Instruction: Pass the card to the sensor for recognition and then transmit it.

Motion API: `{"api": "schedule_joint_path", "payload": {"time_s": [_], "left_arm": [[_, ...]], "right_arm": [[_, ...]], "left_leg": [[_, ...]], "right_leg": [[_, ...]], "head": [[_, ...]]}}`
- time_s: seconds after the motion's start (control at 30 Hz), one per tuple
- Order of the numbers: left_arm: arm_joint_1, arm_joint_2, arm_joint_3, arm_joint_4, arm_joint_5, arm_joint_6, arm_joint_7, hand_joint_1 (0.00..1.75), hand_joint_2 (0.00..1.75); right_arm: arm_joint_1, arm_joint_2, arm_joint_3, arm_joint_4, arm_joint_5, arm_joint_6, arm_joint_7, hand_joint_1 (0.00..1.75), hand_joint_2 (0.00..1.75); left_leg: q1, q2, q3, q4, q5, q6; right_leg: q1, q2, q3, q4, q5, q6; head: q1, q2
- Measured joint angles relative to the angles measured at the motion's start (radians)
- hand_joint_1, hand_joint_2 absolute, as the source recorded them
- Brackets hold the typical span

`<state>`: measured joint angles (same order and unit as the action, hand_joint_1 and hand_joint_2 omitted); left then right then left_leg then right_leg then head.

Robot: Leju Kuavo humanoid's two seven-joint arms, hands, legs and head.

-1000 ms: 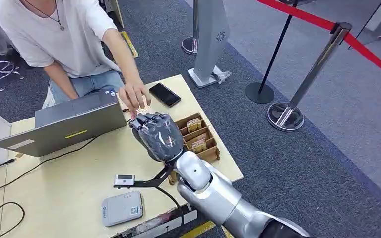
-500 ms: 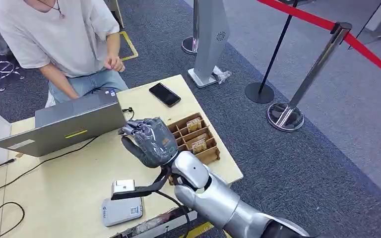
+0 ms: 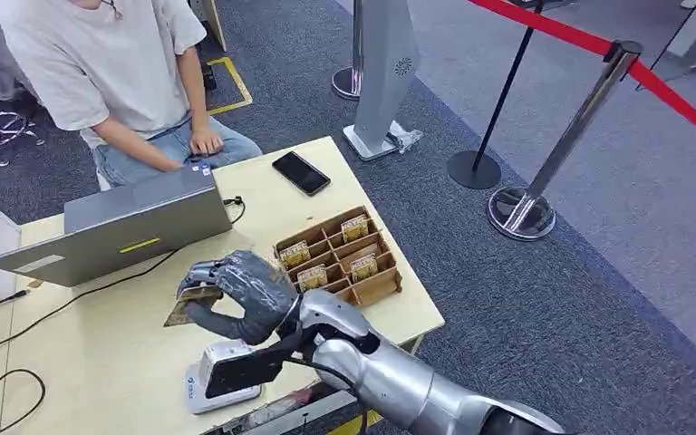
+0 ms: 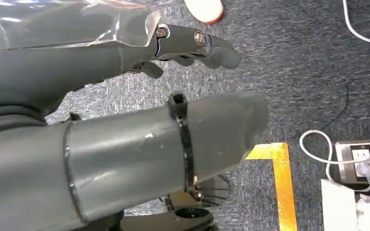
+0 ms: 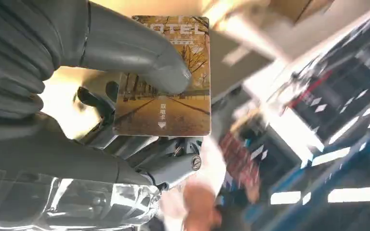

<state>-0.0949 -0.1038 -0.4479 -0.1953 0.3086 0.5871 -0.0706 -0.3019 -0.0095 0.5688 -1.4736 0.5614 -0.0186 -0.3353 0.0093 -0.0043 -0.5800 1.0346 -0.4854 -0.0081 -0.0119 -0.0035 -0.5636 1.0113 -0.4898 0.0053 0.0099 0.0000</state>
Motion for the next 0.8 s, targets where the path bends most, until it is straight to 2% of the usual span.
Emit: {"api": "schedule_joint_path", "payload": {"time_s": [0.07,0.17,0.33,0.53,0.8], "left_arm": [[0.001,0.001,0.000,0.000,0.000,0.000,0.005,0.00,0.00],[0.001,0.003,0.000,0.000,0.003,0.000,0.006,0.00,0.00],[0.004,0.006,0.001,0.000,0.010,0.000,0.009,0.00,0.00],[0.008,0.018,0.016,0.000,0.027,-0.018,0.018,0.00,0.00],[0.010,0.016,0.023,0.000,0.006,-0.015,-0.004,0.00,0.00]], "right_arm": [[-0.008,0.000,0.003,0.008,-0.070,0.061,0.001,1.75,1.75],[-0.024,0.000,0.013,0.034,-0.125,0.114,0.006,1.75,1.75],[-0.062,0.000,0.050,0.111,-0.172,0.173,0.006,1.75,1.75],[-0.129,0.024,0.111,0.225,-0.199,0.199,0.004,1.75,1.75],[-0.159,0.038,0.153,0.357,-0.207,0.184,0.016,1.75,1.75]], "left_leg": [[0.000,0.000,0.000,0.000,0.000,0.000],[0.000,0.000,0.000,0.000,0.000,0.000],[0.000,0.000,0.000,0.000,0.000,0.000],[0.000,0.000,0.000,0.000,0.000,0.000],[0.000,0.000,0.000,0.000,0.000,0.000]], "right_leg": [[0.000,0.000,0.000,0.000,0.000,0.000],[0.000,0.000,0.000,0.000,0.000,0.000],[0.000,0.000,0.000,0.000,0.000,0.000],[0.000,0.000,0.000,0.000,0.000,0.000],[0.000,0.000,0.000,0.000,0.000,0.000]], "head": [[0.000,0.000],[0.000,0.000],[0.000,0.000],[0.000,0.000],[0.000,0.000]]}}
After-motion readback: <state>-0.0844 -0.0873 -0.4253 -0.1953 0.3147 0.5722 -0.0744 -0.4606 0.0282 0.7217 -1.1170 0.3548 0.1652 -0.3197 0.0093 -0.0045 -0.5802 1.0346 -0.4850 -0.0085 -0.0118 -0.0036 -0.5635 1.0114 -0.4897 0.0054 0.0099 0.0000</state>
